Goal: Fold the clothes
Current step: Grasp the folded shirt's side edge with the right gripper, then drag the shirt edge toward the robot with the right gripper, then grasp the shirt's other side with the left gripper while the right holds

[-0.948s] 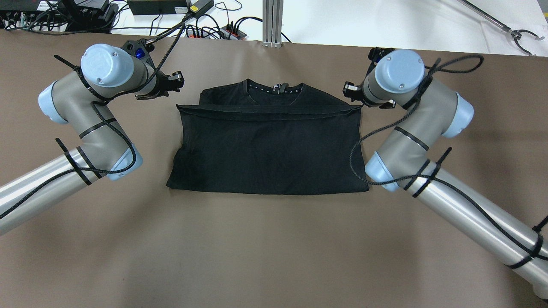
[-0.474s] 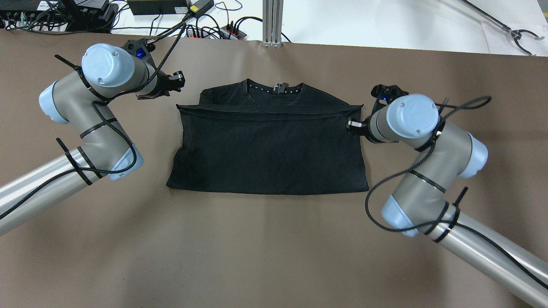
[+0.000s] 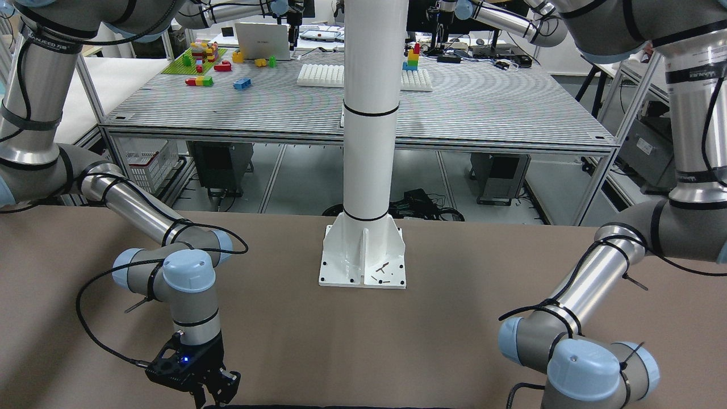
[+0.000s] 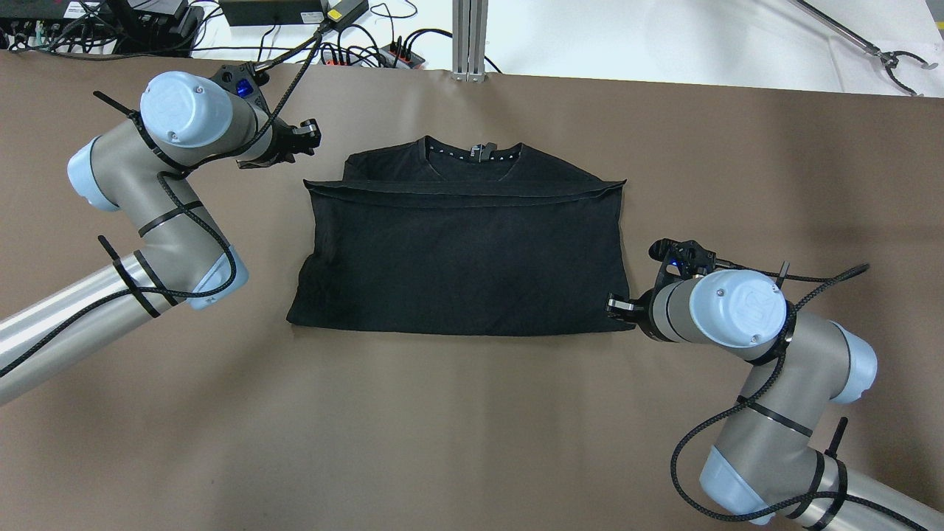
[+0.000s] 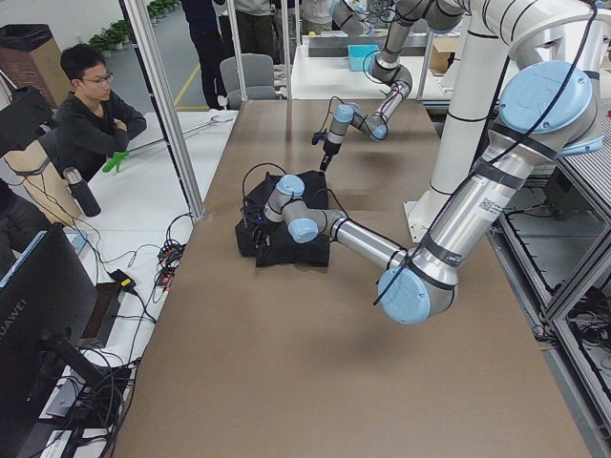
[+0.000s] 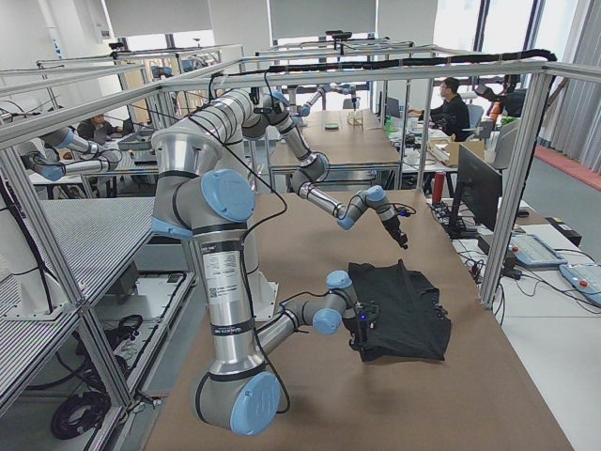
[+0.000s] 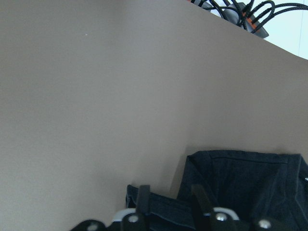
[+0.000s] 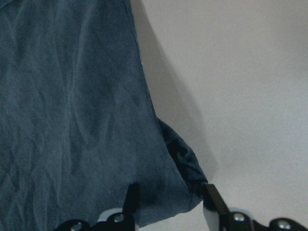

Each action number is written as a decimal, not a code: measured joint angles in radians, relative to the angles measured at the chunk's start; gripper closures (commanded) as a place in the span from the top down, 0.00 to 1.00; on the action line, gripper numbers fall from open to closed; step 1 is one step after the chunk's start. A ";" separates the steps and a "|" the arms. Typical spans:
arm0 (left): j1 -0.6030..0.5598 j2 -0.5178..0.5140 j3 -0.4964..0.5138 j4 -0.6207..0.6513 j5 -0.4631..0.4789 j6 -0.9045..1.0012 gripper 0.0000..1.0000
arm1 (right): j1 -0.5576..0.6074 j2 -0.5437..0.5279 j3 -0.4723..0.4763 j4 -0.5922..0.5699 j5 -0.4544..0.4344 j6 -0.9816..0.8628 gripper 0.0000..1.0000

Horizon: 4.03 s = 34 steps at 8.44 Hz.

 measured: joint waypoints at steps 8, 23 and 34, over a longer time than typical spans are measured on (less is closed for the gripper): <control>0.002 -0.003 -0.007 0.005 0.009 -0.006 0.41 | -0.013 0.000 -0.104 0.136 -0.046 0.107 0.14; 0.016 -0.038 -0.010 0.018 0.001 -0.025 0.42 | -0.188 -0.282 0.361 0.123 0.689 0.216 0.95; 0.345 0.250 -0.360 0.012 0.058 -0.321 0.74 | -0.138 -0.220 0.323 0.130 0.482 0.205 0.95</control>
